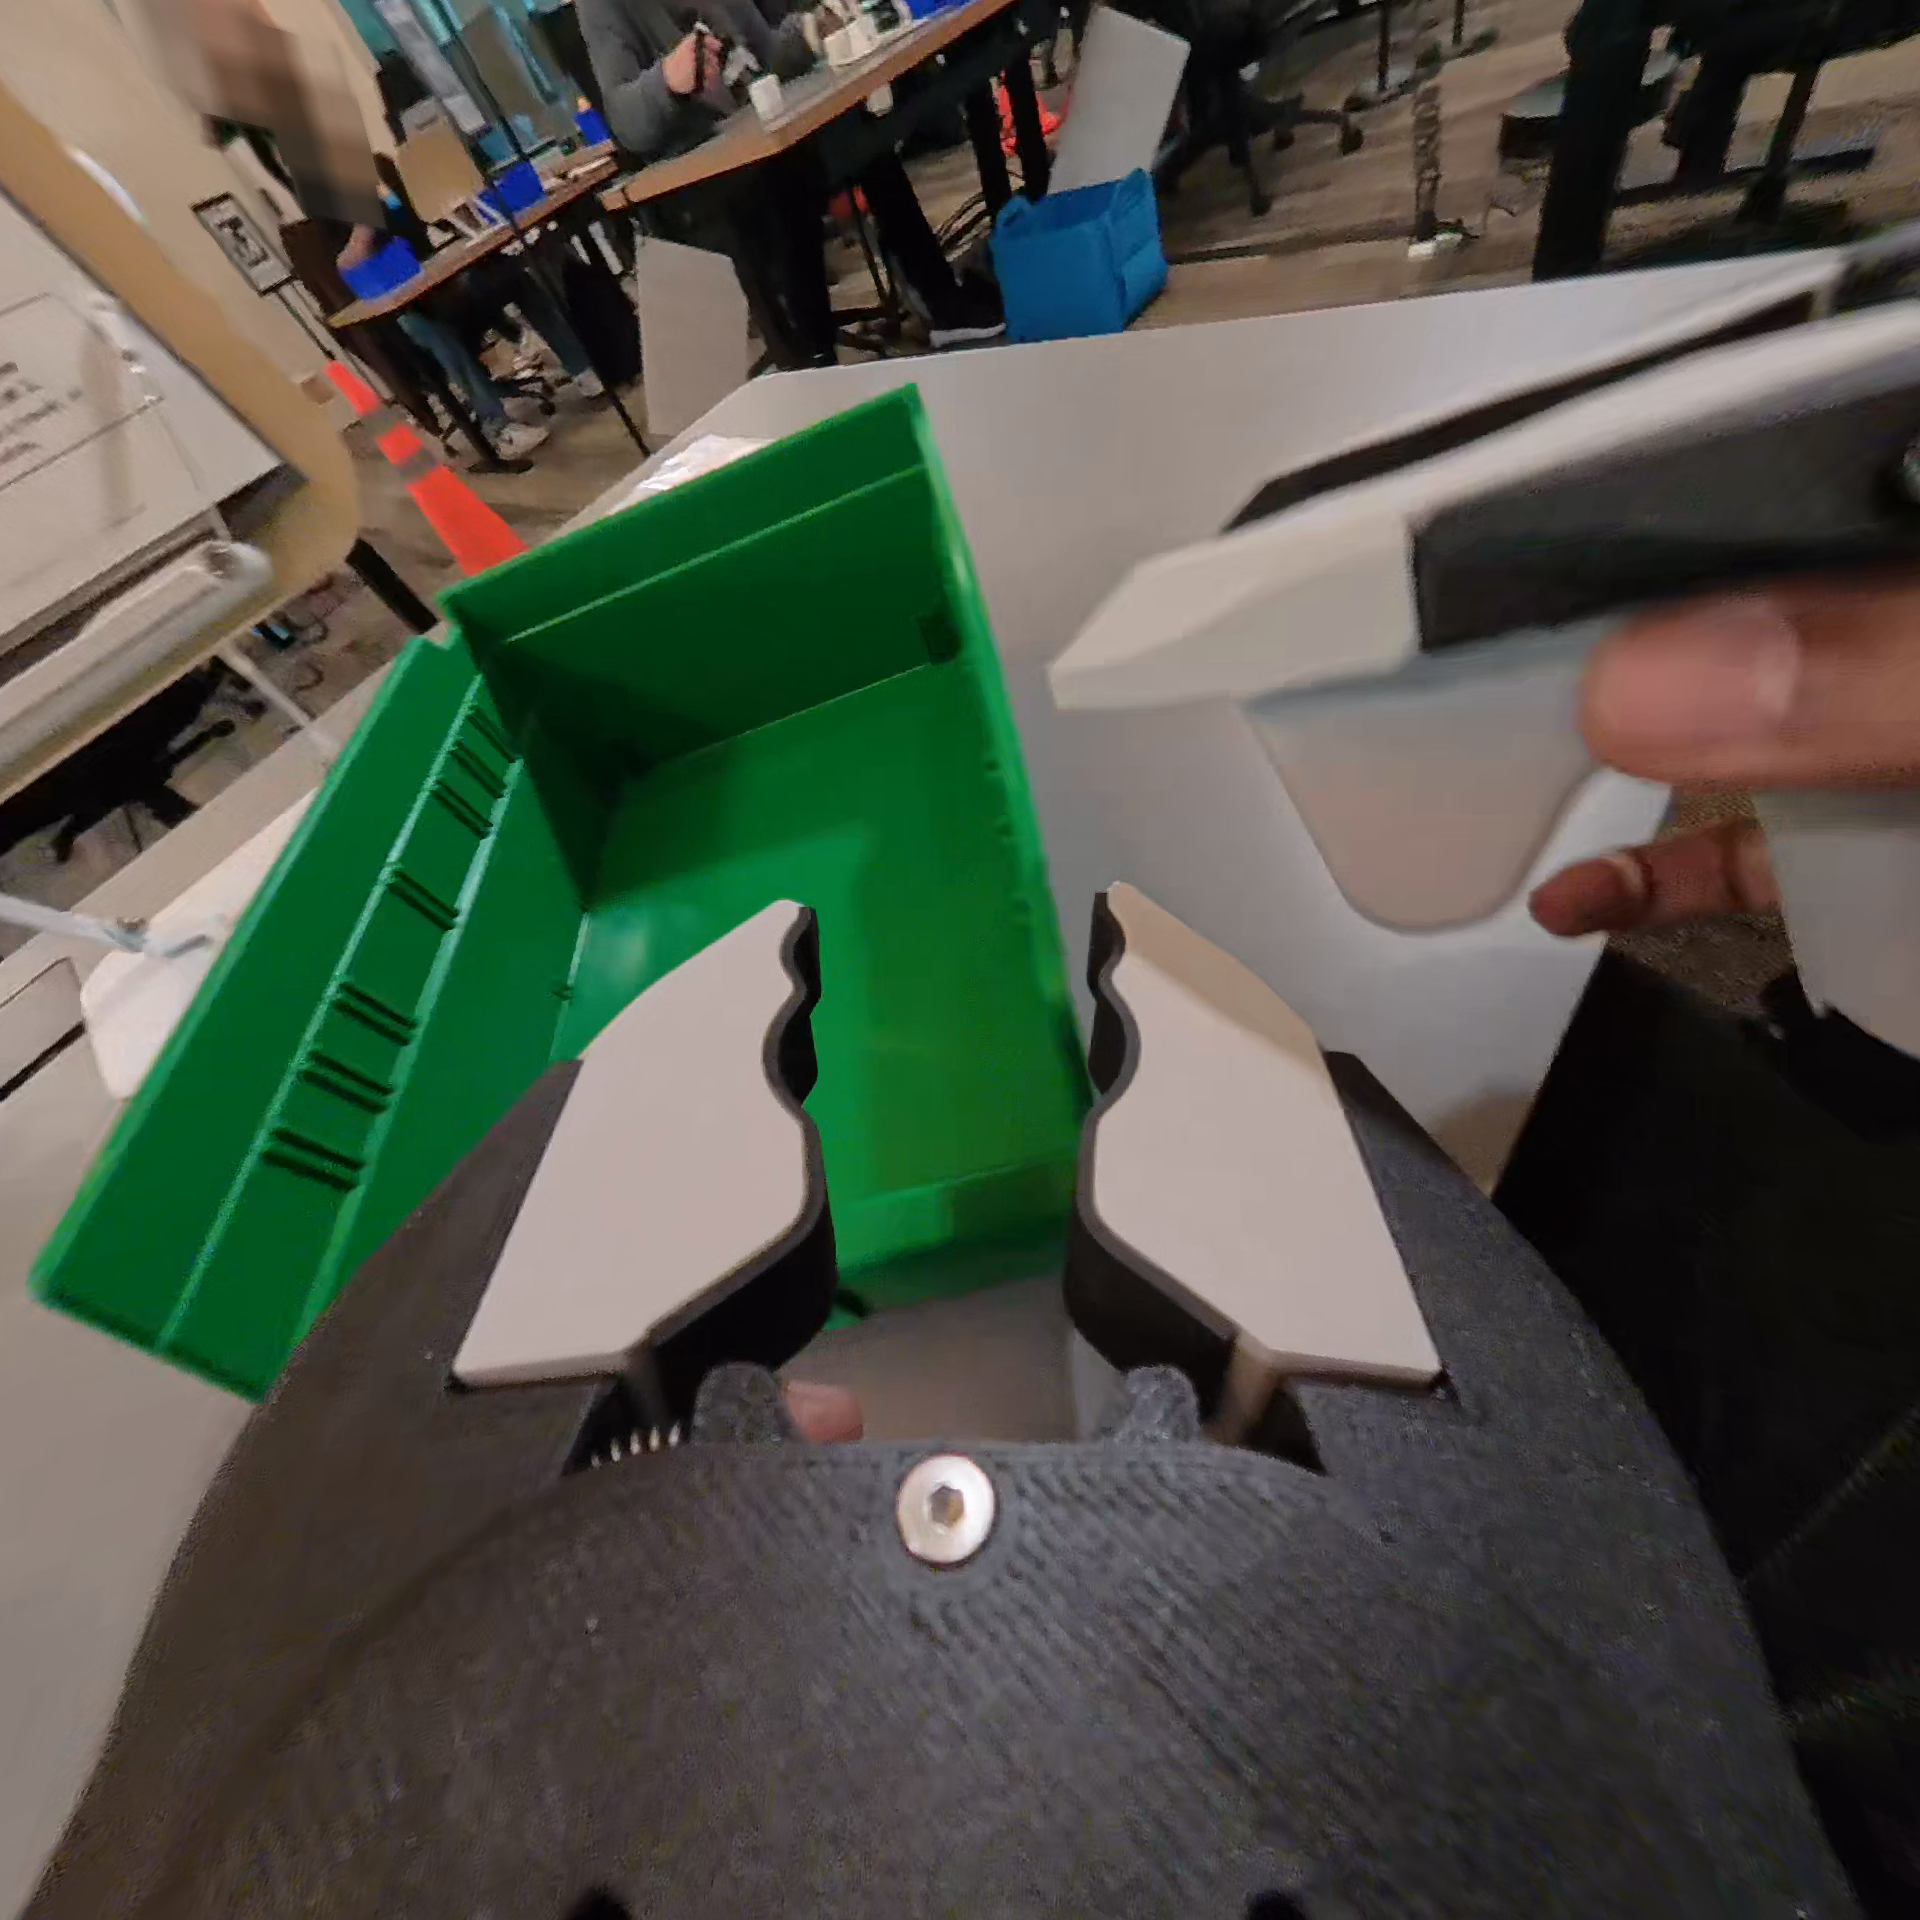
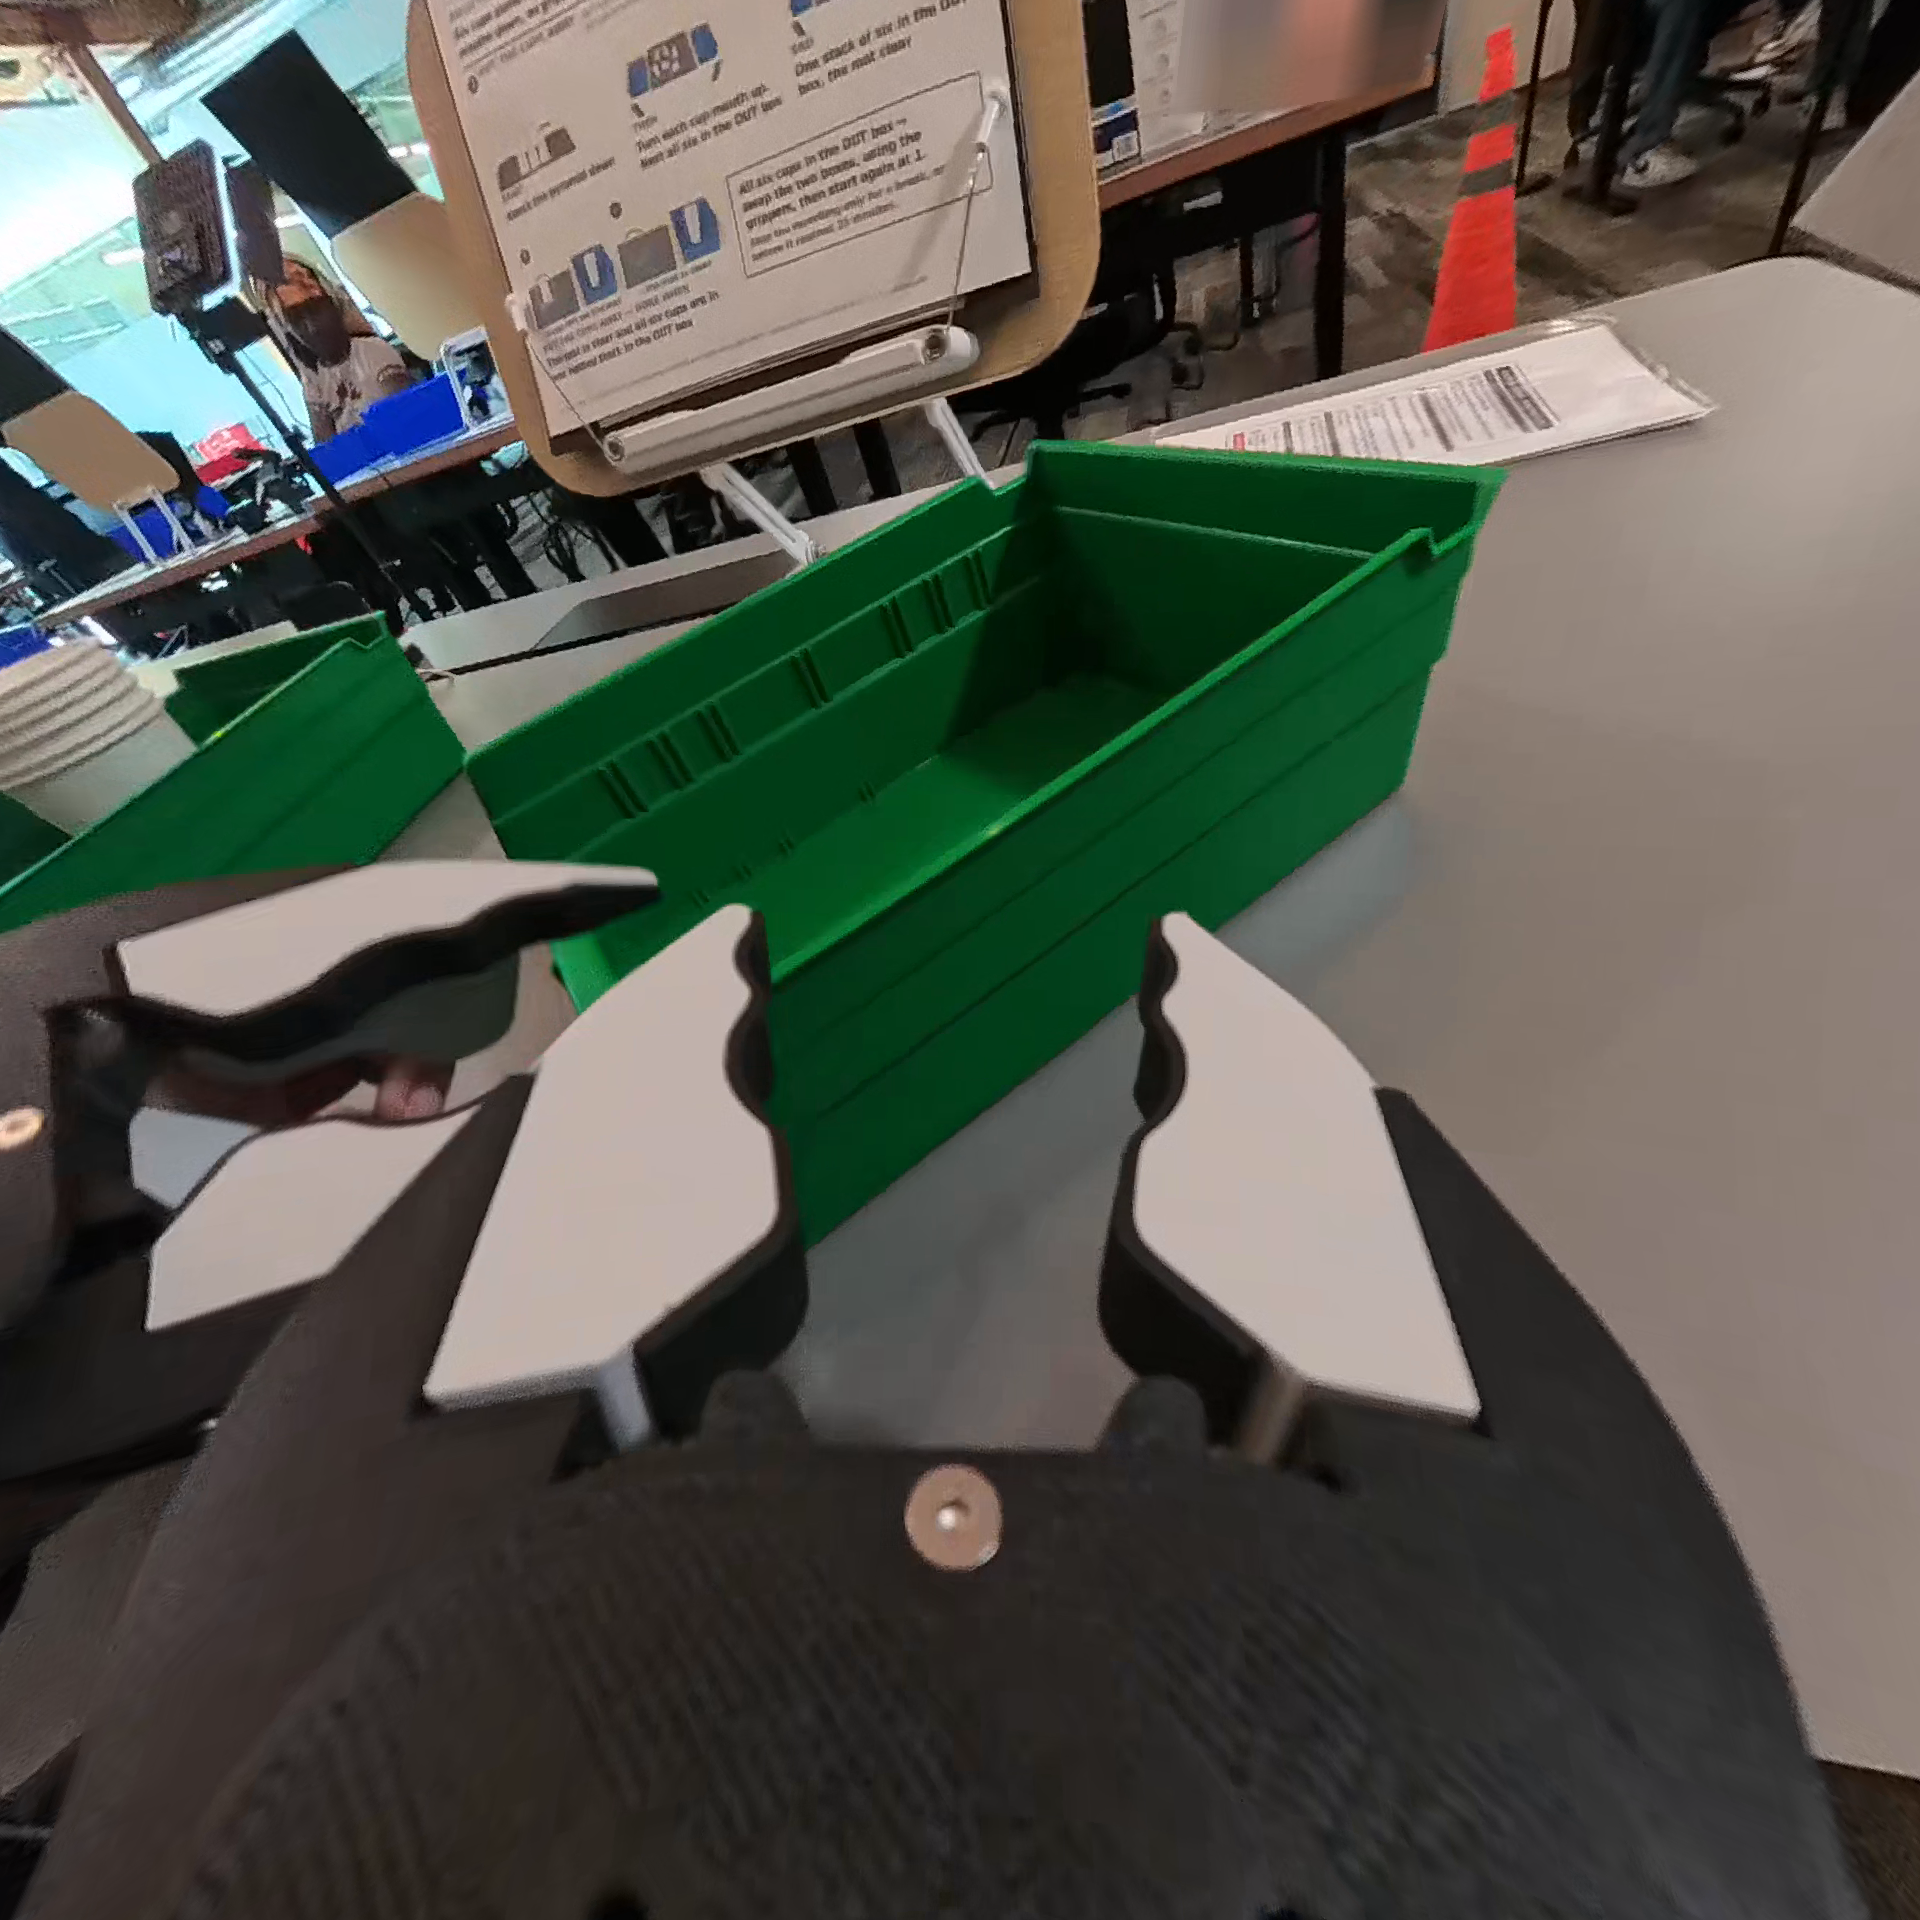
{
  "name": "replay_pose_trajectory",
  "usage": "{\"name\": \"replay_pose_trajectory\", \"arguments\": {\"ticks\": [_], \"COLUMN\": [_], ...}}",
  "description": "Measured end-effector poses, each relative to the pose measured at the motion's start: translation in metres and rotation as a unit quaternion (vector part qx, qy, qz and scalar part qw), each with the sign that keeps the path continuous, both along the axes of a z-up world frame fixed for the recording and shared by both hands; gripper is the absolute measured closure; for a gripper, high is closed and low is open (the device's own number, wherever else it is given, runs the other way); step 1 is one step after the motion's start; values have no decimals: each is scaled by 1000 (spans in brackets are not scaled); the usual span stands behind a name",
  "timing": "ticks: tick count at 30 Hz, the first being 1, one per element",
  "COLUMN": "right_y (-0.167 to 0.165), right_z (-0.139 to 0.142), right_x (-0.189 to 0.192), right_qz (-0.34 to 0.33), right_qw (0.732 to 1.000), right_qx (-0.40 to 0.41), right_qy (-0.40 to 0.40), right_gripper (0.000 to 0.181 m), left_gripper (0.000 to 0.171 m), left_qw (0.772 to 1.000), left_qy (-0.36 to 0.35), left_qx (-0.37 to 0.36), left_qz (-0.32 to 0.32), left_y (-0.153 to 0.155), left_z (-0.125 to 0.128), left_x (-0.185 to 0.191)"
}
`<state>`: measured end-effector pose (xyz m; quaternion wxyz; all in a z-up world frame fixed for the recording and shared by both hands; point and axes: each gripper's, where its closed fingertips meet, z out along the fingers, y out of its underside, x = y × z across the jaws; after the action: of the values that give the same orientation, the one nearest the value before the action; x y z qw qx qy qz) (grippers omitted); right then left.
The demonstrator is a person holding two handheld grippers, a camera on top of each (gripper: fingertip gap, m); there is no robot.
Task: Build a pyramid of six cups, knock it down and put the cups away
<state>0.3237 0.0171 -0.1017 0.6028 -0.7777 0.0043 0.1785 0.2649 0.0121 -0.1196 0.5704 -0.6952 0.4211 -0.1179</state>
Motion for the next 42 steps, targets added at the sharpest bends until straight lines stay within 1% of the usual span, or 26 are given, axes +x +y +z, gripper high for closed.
{"name": "replay_pose_trajectory", "arguments": {"ticks": [2,3,5,6,7,10,12,15,16,17,18,19,21,22,24,26,27,29,31,34,37,39,42], "right_y": [-3,-5,-7,-7,-6,-4,-3,1,2,5,7,10,15,21,33,48,56,70,79,85,89,88,86], "right_z": [6,9,7,5,3,-6,-14,-28,-31,-35,-37,-36,-34,-32,-28,-27,-27,-27,-27,-26,-25,-24,-24], "right_x": [-11,-18,-32,-38,-44,-57,-66,-75,-77,-76,-74,-72,-64,-53,-24,11,31,68,103,155,207,237,270], "right_qz": [-9,-11,-6,0,7,26,42,61,64,59,50,51,50,35,12,0,-14,-29,-35,-51,-91,-113,-147], "right_qw": [1000,1000,1000,1000,1000,1000,999,997,997,997,998,998,997,996,991,978,972,964,966,975,981,976,966], "right_qx": [17,27,28,26,25,9,-10,-36,-40,-45,-44,-38,-36,-37,-28,-23,-27,-32,-41,-53,-62,-60,-60], "right_qy": [6,10,4,-3,-9,-3,11,10,4,-5,-13,-20,-48,-69,-130,-207,-233,-262,-252,-211,-162,-176,-203], "right_gripper": [109,106,101,99,100,98,97,95,96,102,107,108,125,131,147,159,164,169,172,173,172,170,170], "left_gripper": [108,107,111,114,113,109,114,117,120,120,121,123,123,123,124,125,125,125,125,125,126,126,127], "left_qw": [1000,1000,999,996,993,988,986,985,986,987,989,989,987,985,976,964,959,951,949,950,950,950,950], "left_qy": [3,3,-27,-46,-55,-43,-31,19,25,21,6,-17,-74,-102,-158,-200,-218,-241,-246,-237,-232,-228,-224], "left_qx": [-9,-21,-44,-59,-80,-121,-137,-148,-145,-141,-138,-139,-140,-140,-138,-150,-155,-157,-159,-162,-162,-165,-167], "left_qz": [10,11,-10,-39,-62,-84,-94,-85,-79,-71,-60,-45,-4,20,60,86,95,110,119,126,132,134,137], "left_y": [8,10,7,1,-4,-6,-7,0,3,7,12,19,34,43,57,65,68,74,77,79,81,82,82], "left_z": [4,3,5,7,6,-3,-8,-22,-24,-25,-22,-19,-10,-5,2,6,7,10,9,4,2,0,-2], "left_x": [-10,-15,-19,-18,-18,-31,-45,-78,-89,-100,-110,-120,-139,-149,-168,-181,-185,-192,-196,-198,-198,-198,-198]}}
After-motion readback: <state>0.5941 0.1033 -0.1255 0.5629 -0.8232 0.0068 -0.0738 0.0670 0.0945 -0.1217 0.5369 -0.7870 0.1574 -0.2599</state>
